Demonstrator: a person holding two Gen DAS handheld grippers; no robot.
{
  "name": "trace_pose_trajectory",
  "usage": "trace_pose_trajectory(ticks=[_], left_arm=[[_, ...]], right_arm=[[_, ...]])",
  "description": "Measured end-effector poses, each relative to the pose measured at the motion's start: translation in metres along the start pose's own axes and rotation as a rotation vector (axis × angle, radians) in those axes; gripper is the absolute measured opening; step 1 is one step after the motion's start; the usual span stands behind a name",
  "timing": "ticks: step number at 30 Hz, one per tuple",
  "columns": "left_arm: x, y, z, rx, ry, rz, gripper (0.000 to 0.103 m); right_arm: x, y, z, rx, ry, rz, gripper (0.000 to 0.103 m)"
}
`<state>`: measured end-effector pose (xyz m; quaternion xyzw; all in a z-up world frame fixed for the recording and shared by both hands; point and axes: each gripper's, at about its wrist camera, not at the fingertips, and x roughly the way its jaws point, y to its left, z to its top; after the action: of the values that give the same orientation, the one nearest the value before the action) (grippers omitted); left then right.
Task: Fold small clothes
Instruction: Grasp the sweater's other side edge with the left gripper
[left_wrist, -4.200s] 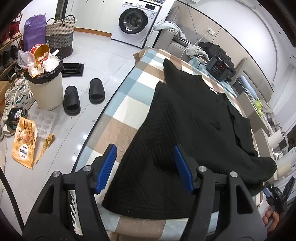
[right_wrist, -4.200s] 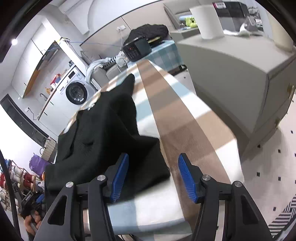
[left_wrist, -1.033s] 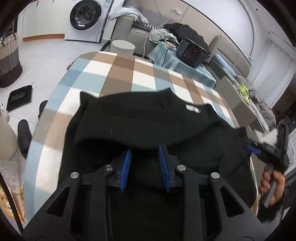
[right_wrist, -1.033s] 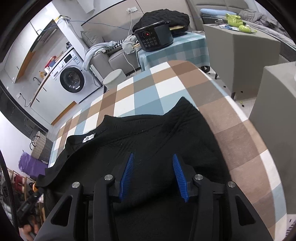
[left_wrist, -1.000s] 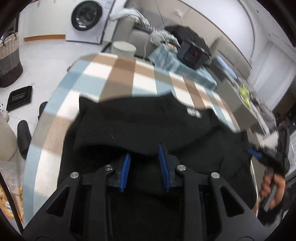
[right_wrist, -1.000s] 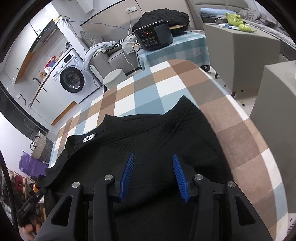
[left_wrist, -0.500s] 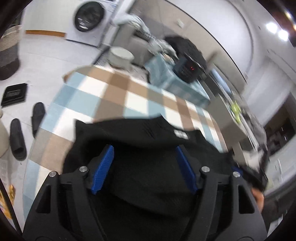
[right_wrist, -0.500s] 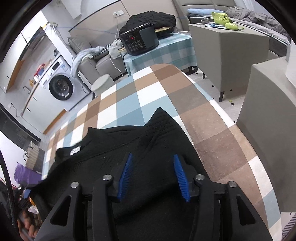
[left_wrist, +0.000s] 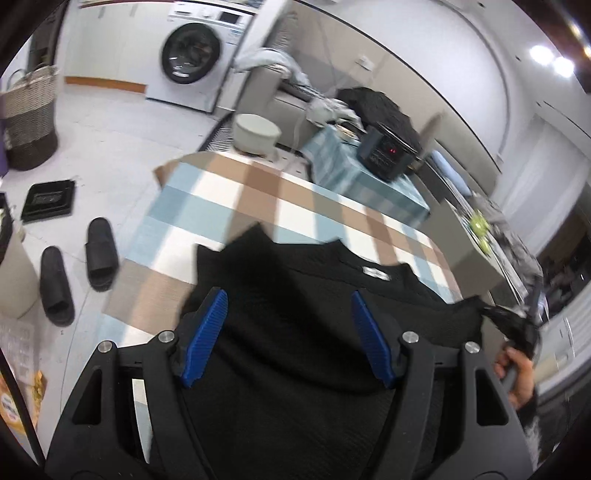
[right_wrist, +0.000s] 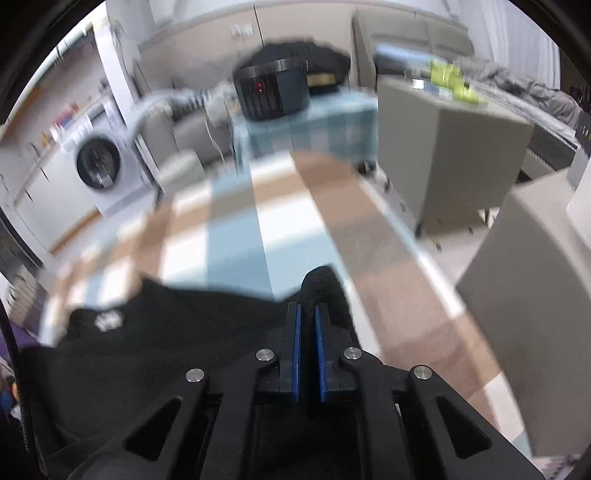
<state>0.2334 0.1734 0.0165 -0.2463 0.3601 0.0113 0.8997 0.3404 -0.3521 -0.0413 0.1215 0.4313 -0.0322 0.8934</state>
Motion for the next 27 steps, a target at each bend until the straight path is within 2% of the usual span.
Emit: trace_pose_trajectory(ticks=[2, 4, 7, 9, 11, 15, 16, 17, 18, 19, 22, 24, 27], left_arm=[[0.003, 0.012, 0.002, -0.016, -0.008, 0.025, 0.066], [0.010, 0.021, 0.003, -0.023, -0.002, 0.059, 0.066], [0.029, 0.029, 0.004, -0.016, 0.029, 0.099, 0.066], [0.044, 0.031, 0.004, -0.003, 0.048, 0.131, 0.066], [0.059, 0.032, 0.008, 0.011, 0.063, 0.153, 0.066], [0.088, 0.024, 0.019, 0.069, 0.055, 0.196, 0.065], [0.095, 0.021, 0.022, 0.089, 0.053, 0.213, 0.054], [0.101, 0.018, 0.025, 0.107, 0.049, 0.223, 0.027], [0.103, 0.017, 0.026, 0.113, 0.048, 0.226, 0.012], [0.102, 0.017, 0.027, 0.110, 0.042, 0.215, 0.006], [0.074, 0.020, 0.030, 0.082, -0.063, 0.145, 0.006], [0.058, 0.027, 0.033, 0.047, -0.103, 0.120, 0.006], [0.053, 0.037, 0.036, 0.006, -0.107, 0.110, 0.006]], right_arm=[[-0.011, -0.012, 0.012, 0.066, -0.040, 0.010, 0.007], [-0.005, -0.023, 0.021, 0.116, -0.026, 0.009, 0.008], [0.019, -0.032, 0.022, 0.169, 0.079, 0.028, 0.018], [0.019, -0.033, 0.017, 0.173, 0.090, 0.043, 0.026], [0.011, -0.033, 0.014, 0.149, 0.063, 0.037, 0.043], [0.006, -0.037, 0.008, 0.139, 0.069, 0.047, 0.046], [0.006, -0.040, 0.007, 0.140, 0.072, 0.042, 0.046], [0.006, -0.043, 0.005, 0.149, 0.075, 0.037, 0.048], [0.006, -0.045, 0.004, 0.152, 0.080, 0.038, 0.048], [0.006, -0.048, 0.003, 0.154, 0.087, 0.038, 0.048], [0.006, -0.053, 0.001, 0.158, 0.091, 0.036, 0.053], [0.006, -0.056, 0.000, 0.160, 0.094, 0.045, 0.056], [0.011, -0.055, -0.001, 0.149, 0.110, 0.067, 0.058]])
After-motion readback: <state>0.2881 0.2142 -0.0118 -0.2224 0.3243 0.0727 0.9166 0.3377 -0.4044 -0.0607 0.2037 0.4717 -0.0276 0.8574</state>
